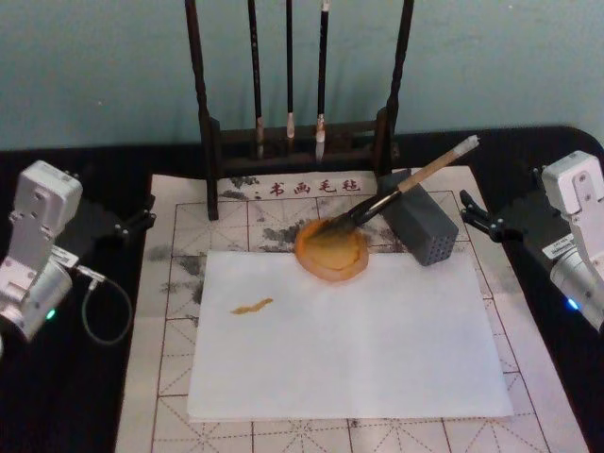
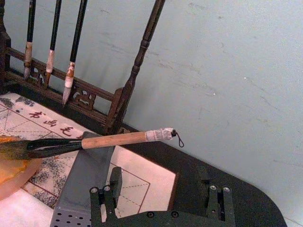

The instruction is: Pick up the brush from the inkstone, write on the paper, then place the brush back to its original position.

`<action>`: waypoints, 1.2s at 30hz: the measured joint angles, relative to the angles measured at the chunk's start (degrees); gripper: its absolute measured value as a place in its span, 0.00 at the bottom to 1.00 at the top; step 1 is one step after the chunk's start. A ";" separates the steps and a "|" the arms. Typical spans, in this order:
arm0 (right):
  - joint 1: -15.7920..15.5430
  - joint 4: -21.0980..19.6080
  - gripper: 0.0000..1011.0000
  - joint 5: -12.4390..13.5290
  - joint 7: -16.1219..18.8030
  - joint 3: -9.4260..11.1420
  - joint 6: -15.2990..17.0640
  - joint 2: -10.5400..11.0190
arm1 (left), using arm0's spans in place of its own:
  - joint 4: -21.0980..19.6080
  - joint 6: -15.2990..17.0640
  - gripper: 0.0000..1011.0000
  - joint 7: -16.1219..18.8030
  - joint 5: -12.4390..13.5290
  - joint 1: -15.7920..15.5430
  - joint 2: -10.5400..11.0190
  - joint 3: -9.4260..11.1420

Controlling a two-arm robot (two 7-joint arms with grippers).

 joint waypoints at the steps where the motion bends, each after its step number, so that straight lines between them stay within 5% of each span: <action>1: 0.00 0.00 0.99 -0.01 0.00 0.00 0.00 0.00 | 0.00 0.00 0.99 0.00 0.00 0.00 0.00 0.00; 36: 0.00 0.00 0.99 -0.07 -0.02 0.00 -0.01 0.00 | 0.00 0.00 0.99 0.00 0.00 0.00 0.00 0.00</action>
